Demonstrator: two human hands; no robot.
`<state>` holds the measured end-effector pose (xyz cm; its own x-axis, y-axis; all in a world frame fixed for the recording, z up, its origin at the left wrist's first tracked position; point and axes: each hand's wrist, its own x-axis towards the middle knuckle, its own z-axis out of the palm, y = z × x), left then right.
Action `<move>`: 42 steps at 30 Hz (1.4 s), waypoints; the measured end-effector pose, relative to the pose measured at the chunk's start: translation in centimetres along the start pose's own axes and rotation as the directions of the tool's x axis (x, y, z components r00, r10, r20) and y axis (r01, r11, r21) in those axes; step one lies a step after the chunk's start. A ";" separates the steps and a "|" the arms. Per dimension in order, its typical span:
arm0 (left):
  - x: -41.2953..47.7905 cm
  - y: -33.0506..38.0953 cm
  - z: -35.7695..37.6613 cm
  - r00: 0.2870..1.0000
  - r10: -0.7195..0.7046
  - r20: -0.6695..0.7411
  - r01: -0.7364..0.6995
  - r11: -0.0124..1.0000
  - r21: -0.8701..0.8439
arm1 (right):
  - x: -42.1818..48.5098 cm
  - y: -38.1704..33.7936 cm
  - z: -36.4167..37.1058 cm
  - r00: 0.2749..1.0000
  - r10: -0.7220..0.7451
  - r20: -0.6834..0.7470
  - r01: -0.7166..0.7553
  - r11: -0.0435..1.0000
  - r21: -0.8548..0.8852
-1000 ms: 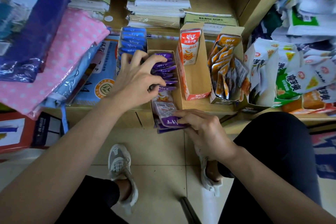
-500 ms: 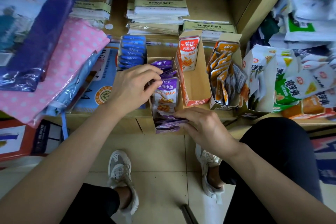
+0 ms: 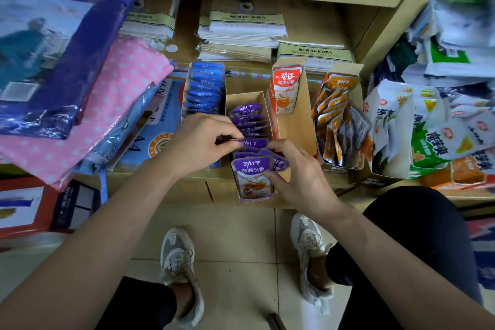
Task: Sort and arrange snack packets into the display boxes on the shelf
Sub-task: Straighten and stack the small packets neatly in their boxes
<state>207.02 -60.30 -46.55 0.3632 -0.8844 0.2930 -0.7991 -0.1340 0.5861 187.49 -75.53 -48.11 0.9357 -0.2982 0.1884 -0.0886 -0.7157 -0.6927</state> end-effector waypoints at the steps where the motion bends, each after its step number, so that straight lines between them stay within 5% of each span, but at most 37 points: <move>1: 0.0 0.1 -0.1 1.000 -0.030 0.006 0.030 1.000 -0.008 | 0.0 0.0 -0.1 0.999 -0.034 -0.001 0.034 0.999 -0.001; 5: -0.1 0.5 -0.4 0.977 -0.202 0.070 0.213 0.945 -0.250 | -0.4 0.0 -0.3 1.000 0.023 -0.015 -0.021 0.993 0.118; 8: 0.0 0.9 -0.8 0.952 -0.196 0.235 0.265 0.913 -0.311 | -0.8 0.2 -0.1 0.998 0.058 0.020 -0.059 0.994 0.090; 11: -0.1 0.9 -1.3 0.909 -0.158 0.386 0.300 0.890 -0.343 | -0.9 0.5 -0.3 0.998 0.016 0.057 -0.019 0.999 0.038; 14: -0.2 0.6 -1.7 0.889 -0.247 0.385 0.402 0.822 -0.402 | -1.0 0.6 -0.3 0.996 -0.077 0.042 0.075 0.997 0.035; 19: -0.2 -0.1 -1.4 0.946 -0.151 0.288 0.203 0.966 -0.161 | -1.8 1.9 0.1 0.986 -0.167 0.028 0.165 0.984 0.061; 25: 0.1 -0.6 -0.4 0.971 0.020 0.239 -0.048 0.992 0.116 | -2.7 1.8 0.3 0.975 -0.220 -0.014 0.220 0.975 0.035; 34: 1.0 -0.3 0.5 0.973 0.072 -0.221 -0.032 0.983 0.179 | -2.4 1.5 0.1 0.980 -0.187 0.061 0.191 0.980 -0.063; 42: 1.1 -1.4 0.2 0.976 0.051 0.211 -0.092 0.978 0.187 | -2.5 2.2 0.6 0.962 -0.272 0.012 0.272 0.957 -0.099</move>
<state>208.43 -61.15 -47.18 0.2123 -0.9646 0.1565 -0.9044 -0.1333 0.4054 185.18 -76.00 -50.48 0.9285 -0.0850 0.3614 0.1356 -0.8285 -0.5434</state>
